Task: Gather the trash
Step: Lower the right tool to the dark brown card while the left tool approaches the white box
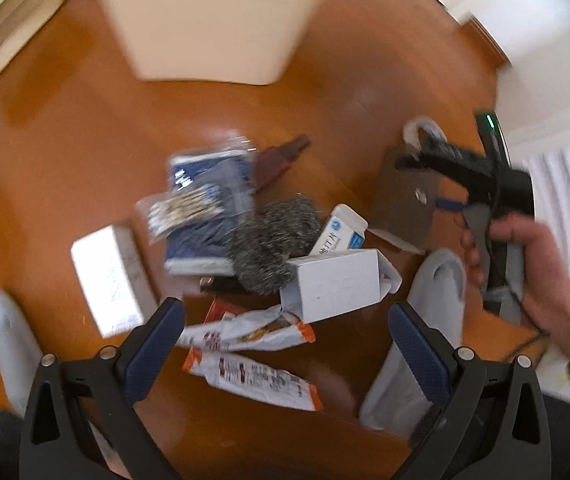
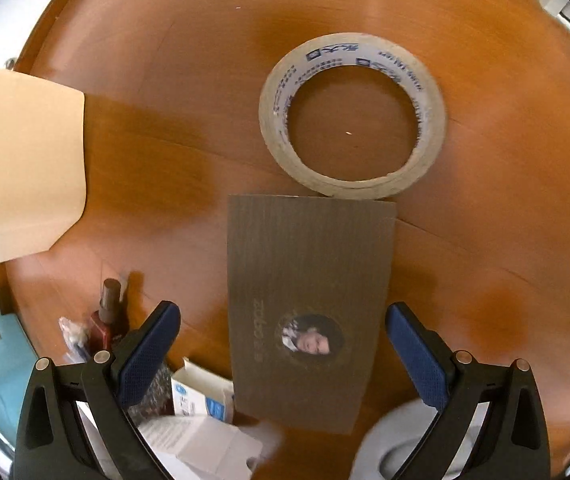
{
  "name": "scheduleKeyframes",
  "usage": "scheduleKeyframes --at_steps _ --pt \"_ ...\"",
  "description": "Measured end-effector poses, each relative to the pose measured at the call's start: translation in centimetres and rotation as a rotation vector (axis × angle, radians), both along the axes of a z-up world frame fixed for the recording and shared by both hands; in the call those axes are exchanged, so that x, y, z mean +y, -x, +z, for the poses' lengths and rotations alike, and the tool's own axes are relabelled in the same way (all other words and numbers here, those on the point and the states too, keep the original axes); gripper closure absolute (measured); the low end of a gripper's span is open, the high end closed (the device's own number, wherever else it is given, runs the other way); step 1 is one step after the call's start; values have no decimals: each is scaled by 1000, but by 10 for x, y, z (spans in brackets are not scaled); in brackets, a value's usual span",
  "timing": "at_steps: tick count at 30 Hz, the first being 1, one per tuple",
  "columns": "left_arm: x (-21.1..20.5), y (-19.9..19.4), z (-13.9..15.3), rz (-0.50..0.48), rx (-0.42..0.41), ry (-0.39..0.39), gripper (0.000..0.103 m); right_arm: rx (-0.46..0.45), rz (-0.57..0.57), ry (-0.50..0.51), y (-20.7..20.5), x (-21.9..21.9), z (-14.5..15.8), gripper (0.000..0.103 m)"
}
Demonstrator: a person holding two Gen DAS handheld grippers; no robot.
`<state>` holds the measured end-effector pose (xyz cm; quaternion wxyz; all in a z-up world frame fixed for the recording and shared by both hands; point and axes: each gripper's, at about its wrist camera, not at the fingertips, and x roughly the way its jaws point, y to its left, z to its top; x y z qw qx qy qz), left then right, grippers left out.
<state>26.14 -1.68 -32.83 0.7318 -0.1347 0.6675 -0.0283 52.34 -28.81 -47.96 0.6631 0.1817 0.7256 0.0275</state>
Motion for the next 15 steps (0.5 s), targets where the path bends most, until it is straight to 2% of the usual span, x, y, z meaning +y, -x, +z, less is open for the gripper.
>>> scheduleKeyframes --at_steps 2,3,5,7,9,10,12,15 --pt "-23 -4 -3 -147 -30 -64 0 -16 18 2 -1 7 -5 0" --pt "-43 -4 -4 -276 -57 -128 0 -15 32 19 -2 12 -9 0" --pt "-69 -1 -8 -461 -97 -224 0 -8 43 33 0 18 -15 0" --pt "-95 4 -17 -659 -129 -292 0 -62 75 55 0 26 -12 0" --pt "-114 7 -29 -817 -138 -313 0 -116 127 74 1 34 -8 10" --pt "-122 8 -34 -876 -149 -325 0 -146 143 96 1 35 -5 18" --pt "-137 9 -46 -990 -172 -351 0 -164 136 64 3 32 -2 24" --pt "-146 -3 -58 -1041 -172 -349 0 -195 64 13 8 14 7 39"
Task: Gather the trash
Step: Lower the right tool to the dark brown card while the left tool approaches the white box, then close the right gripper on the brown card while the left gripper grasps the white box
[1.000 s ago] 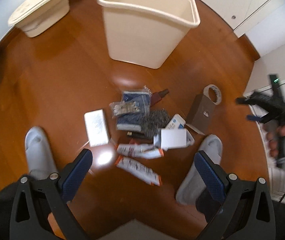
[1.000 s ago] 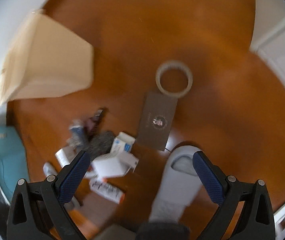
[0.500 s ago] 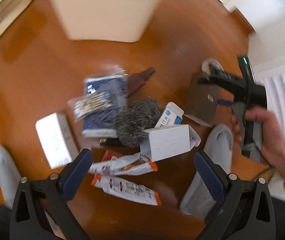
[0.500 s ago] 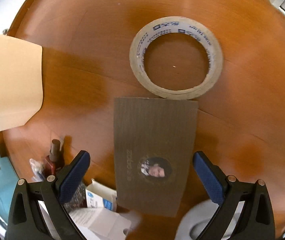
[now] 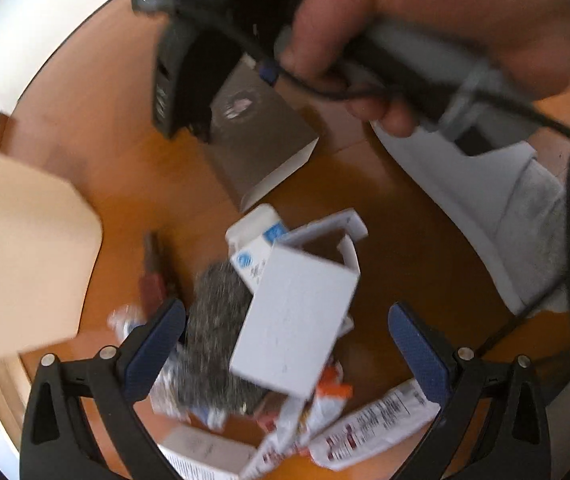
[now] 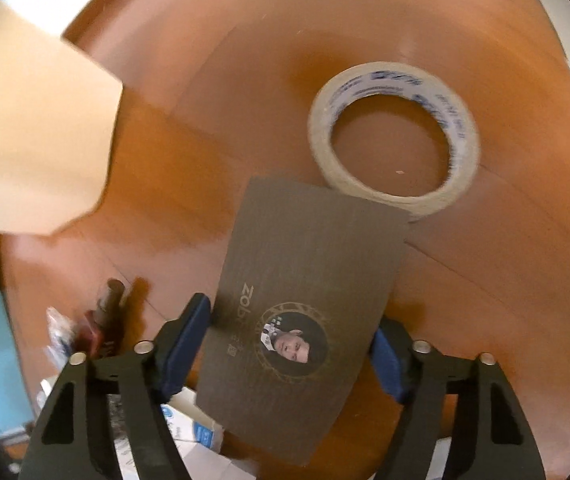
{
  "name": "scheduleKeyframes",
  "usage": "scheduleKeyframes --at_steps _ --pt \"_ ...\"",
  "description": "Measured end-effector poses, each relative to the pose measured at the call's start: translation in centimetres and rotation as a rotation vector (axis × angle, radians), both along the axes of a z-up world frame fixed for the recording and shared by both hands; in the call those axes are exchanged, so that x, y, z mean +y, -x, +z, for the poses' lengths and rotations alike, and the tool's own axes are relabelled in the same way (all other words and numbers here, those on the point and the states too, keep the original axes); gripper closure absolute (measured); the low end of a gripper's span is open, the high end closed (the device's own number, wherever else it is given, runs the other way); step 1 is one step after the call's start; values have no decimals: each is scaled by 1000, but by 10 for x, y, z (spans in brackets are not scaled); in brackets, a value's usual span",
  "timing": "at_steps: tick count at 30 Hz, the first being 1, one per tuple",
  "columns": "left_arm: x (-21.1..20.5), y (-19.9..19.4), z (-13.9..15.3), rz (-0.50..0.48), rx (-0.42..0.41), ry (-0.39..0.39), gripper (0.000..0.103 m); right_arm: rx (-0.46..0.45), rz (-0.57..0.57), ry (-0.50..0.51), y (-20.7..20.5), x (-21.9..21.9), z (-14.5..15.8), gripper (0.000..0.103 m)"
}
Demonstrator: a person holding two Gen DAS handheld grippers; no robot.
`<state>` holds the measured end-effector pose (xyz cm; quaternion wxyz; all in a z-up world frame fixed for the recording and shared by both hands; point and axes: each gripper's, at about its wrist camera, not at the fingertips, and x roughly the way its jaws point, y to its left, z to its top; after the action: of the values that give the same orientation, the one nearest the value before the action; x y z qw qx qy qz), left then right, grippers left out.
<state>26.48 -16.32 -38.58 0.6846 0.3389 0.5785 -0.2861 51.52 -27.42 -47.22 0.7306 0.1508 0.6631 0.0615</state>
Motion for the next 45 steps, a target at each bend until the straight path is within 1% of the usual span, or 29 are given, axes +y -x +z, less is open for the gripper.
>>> scheduleKeyframes --at_steps 1,2,3,4,6,7,10,11,12,13,14,16,19,21,24,26,28,29,31,32,33,34,35,36,37,39,40,42,45 --pt "-1 -5 -5 -3 18 7 0 -6 -25 -22 1 -7 4 51" --pt "-2 -9 -10 -7 40 9 0 -10 -36 -37 2 -13 8 55" --pt "-2 -13 -16 -15 58 5 0 -16 -39 -43 4 -17 12 56" --pt "-2 -16 -21 -23 66 -2 0 -24 -33 -35 5 -19 15 60" --pt "-3 -19 -30 -55 69 -28 0 -28 -2 -13 8 -18 13 61" --pt "-3 -20 -32 -69 68 -36 0 -19 1 -24 10 -18 8 61" --pt "-8 -20 -34 -75 73 -48 0 41 -34 -159 8 -26 -3 60" --pt "-13 -15 -35 -68 78 -39 0 51 -58 -183 8 -28 -3 51" --pt "-16 -12 -37 -61 85 -32 0 57 -84 -171 8 -30 -4 39" --pt "-23 -9 -41 -58 91 -28 0 59 -100 -158 8 -29 -3 10" --pt "-24 -9 -43 -59 95 -27 0 51 -118 -145 6 -28 -1 0" --pt "-26 -6 -45 -65 96 -27 0 24 -116 -118 2 -23 6 0" --pt "-27 -2 -46 -57 104 -17 0 34 -43 -62 -1 0 11 0" --pt "-26 0 -48 -47 103 -21 0 54 -35 22 -3 22 4 0" --pt "-15 1 -50 -22 106 -13 0 88 -96 80 -3 41 -4 0" --pt "-6 0 -52 2 114 -13 0 88 -77 133 -5 61 -9 0" --pt "0 1 -53 -1 116 -7 0 122 -40 186 -8 87 -18 0" --pt "2 3 -53 -11 111 -6 0 134 -13 194 -16 81 -23 0" --pt "7 7 -54 -45 95 -15 0 165 38 285 -19 100 -36 0" --pt "8 9 -56 -61 88 -23 0 159 54 316 -18 106 -38 0" --pt "8 11 -56 -72 83 -24 0 124 80 316 -18 113 -36 0" --pt "11 12 -54 -81 77 -23 0 100 106 317 -15 120 -33 8" --pt "9 16 -52 -93 65 -20 0 67 123 319 -13 125 -27 20" --pt "9 26 -47 -103 57 -17 0 35 150 322 -12 133 -22 20" --pt "7 29 -47 -116 49 -16 0 34 187 312 -8 135 -19 20" --pt "0 35 -50 -140 42 -15 0 32 196 290 -3 136 -16 21" --pt "-4 40 -52 -148 38 -15 0 23 192 260 -1 135 -11 21" --pt "-16 45 -56 -169 32 -17 0 4 172 213 -4 112 5 21" --pt "-26 47 -61 -177 44 -17 0 -58 166 173 3 107 31 21"
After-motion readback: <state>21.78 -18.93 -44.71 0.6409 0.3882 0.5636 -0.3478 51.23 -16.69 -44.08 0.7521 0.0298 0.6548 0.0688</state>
